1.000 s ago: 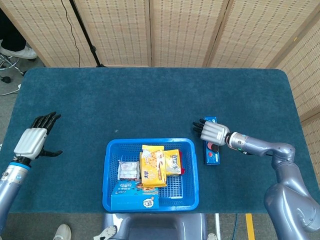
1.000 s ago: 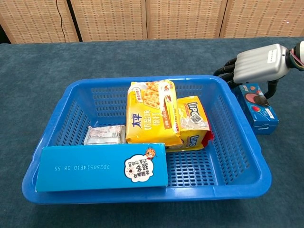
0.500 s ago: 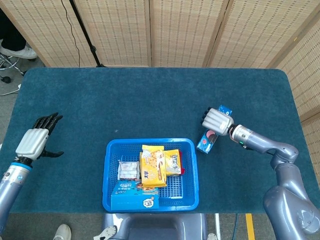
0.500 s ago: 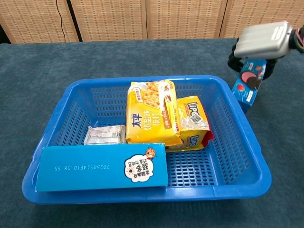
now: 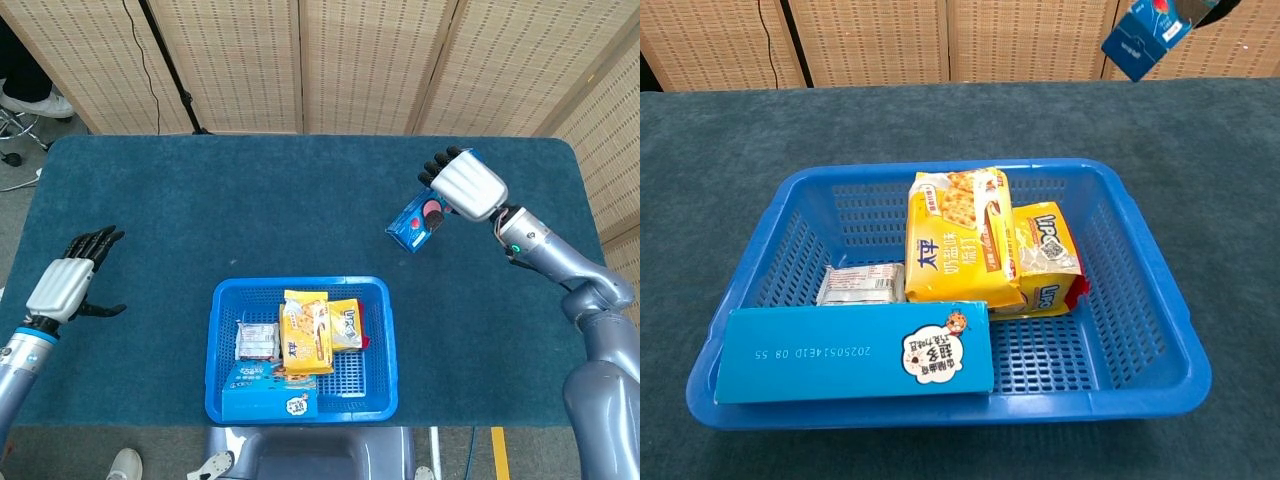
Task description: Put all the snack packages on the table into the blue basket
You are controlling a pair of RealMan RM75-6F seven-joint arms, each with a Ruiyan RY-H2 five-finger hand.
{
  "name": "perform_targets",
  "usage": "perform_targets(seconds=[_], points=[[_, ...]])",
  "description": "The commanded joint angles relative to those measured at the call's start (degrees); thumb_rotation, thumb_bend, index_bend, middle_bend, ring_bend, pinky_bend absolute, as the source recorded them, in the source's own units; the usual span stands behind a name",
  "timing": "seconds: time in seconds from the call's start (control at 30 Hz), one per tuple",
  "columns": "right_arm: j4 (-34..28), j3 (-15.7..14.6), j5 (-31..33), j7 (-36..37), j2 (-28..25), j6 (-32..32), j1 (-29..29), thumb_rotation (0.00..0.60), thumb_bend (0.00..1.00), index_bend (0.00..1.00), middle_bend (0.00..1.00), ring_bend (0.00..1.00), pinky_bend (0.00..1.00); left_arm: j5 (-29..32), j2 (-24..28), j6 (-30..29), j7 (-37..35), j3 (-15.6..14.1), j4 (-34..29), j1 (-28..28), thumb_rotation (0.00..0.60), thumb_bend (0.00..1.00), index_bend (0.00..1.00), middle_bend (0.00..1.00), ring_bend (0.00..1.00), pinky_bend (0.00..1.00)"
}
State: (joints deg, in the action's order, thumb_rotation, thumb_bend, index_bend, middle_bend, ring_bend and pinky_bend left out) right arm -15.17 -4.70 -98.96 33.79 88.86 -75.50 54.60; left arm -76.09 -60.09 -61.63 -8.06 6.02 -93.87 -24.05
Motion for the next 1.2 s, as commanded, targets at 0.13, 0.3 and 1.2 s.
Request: perform_targets(seconds=[0.13, 0.3, 1.2], points=[[-23.65, 5.52, 3.7, -2.53, -6.65, -6.34, 0.13, 0.6, 0.3, 0.72, 0.57, 0.46, 0.64, -0.51, 0.27, -0.05, -0.71, -0.1, -0.1, 0.04, 0.6, 0.0, 0.0, 0.0, 0.0, 0.0], [-41.04, 8.18, 3.9, -16.79, -8.83, -5.01, 1.7, 0.6, 0.3, 0.73, 0.57, 0.46, 0.64, -1.22, 0.57, -0.34, -1.2, -0.3, -0.39, 0.18, 0.6, 0.0, 0.0, 0.0, 0.0, 0.0], [-46.28, 8.92, -5.36, -43.64, 4.22, 4.75, 10.4, 0.6, 0.3, 0.73, 0.57, 0.46, 0.64, -2.01, 1.33, -0.08, -5.02, -0.4, 1.01, 0.27, 0.6, 0.0, 0.0, 0.0, 0.0, 0.0]])
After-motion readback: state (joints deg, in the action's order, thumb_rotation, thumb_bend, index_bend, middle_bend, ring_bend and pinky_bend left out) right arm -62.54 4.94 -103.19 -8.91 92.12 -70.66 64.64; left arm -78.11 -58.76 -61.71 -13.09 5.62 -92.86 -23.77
